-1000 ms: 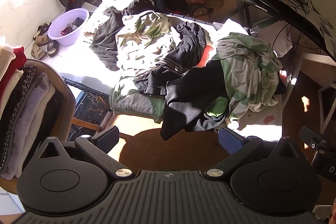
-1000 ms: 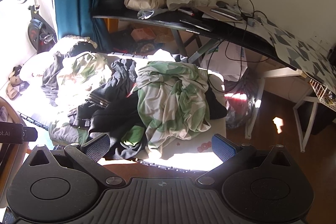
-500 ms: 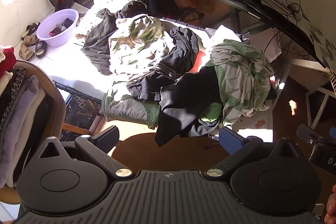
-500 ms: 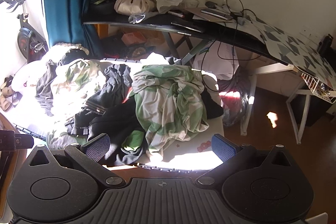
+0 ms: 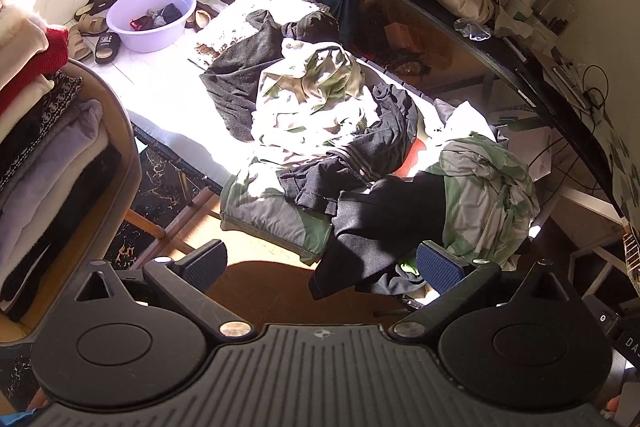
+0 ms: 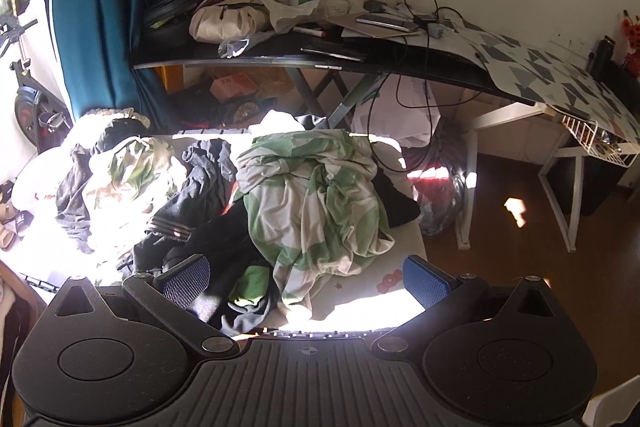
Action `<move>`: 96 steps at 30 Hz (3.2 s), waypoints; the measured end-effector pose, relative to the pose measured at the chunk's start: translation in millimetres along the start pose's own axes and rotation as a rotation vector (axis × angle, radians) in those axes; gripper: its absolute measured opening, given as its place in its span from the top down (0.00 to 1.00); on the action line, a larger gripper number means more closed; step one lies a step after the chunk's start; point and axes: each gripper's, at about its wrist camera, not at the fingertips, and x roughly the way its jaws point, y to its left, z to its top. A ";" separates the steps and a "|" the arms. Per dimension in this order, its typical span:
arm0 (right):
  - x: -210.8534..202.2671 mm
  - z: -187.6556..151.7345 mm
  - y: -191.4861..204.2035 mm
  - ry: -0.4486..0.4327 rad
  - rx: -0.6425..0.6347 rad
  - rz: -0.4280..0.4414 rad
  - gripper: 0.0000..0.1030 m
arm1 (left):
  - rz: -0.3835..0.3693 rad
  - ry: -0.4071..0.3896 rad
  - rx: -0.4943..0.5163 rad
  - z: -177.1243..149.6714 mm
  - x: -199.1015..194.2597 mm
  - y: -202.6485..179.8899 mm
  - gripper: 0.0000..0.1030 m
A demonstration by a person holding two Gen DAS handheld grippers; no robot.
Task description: Fold clothes
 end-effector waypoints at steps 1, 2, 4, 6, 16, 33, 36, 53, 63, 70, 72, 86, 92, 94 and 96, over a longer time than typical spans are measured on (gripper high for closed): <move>1.6 -0.4 1.1 0.007 -0.002 0.002 0.01 | 0.008 0.004 0.003 -0.1 1.4 0.2 0.00; 2.9 -1.1 4.2 0.012 -0.008 0.001 0.01 | 0.016 0.006 0.006 -1.1 2.3 0.3 0.00; 4.5 -2.8 10.0 0.019 -0.023 0.000 0.01 | 0.025 0.010 0.011 -2.5 4.0 -0.4 0.00; 6.2 -3.9 13.8 0.031 -0.030 0.003 0.01 | 0.028 0.018 0.014 -3.8 6.3 -2.0 0.00; 12.8 -10.0 35.2 0.065 -0.161 0.030 0.01 | 0.016 0.069 0.014 -7.3 22.9 -16.3 0.00; 99.1 44.8 -14.8 0.126 -0.075 0.122 0.01 | 0.145 0.055 0.004 42.8 62.9 -93.4 0.00; 118.8 66.5 -25.5 0.107 -0.084 0.150 0.01 | 0.152 0.060 0.006 54.6 75.2 -119.8 0.00; 212.6 139.8 -55.4 0.121 -0.096 0.331 0.01 | 0.261 0.057 -0.042 80.6 107.3 -181.6 0.00; 235.8 152.1 -68.6 0.043 -0.150 0.263 0.01 | 0.397 -0.017 -0.176 89.9 96.3 -161.1 0.00; 240.9 160.1 -52.8 -0.024 -0.177 0.334 0.01 | 0.424 -0.048 -0.271 93.5 81.6 -141.0 0.00; 239.8 163.1 -48.2 -0.049 -0.186 0.332 0.01 | 0.411 -0.067 -0.299 95.2 77.5 -136.9 0.00; 253.6 161.9 -53.1 -0.007 -0.119 0.298 0.01 | 0.353 -0.014 -0.248 108.9 100.5 -134.9 0.00; 248.8 155.8 -37.7 -0.012 -0.164 0.276 0.01 | 0.298 -0.004 -0.211 124.4 115.3 -121.2 0.00; 240.8 158.8 -23.4 -0.049 -0.221 0.208 0.01 | 0.297 -0.025 -0.185 134.1 117.1 -118.6 0.00; 234.8 162.1 -6.9 -0.084 -0.278 0.119 0.01 | 0.288 -0.042 -0.164 142.7 119.7 -115.2 0.00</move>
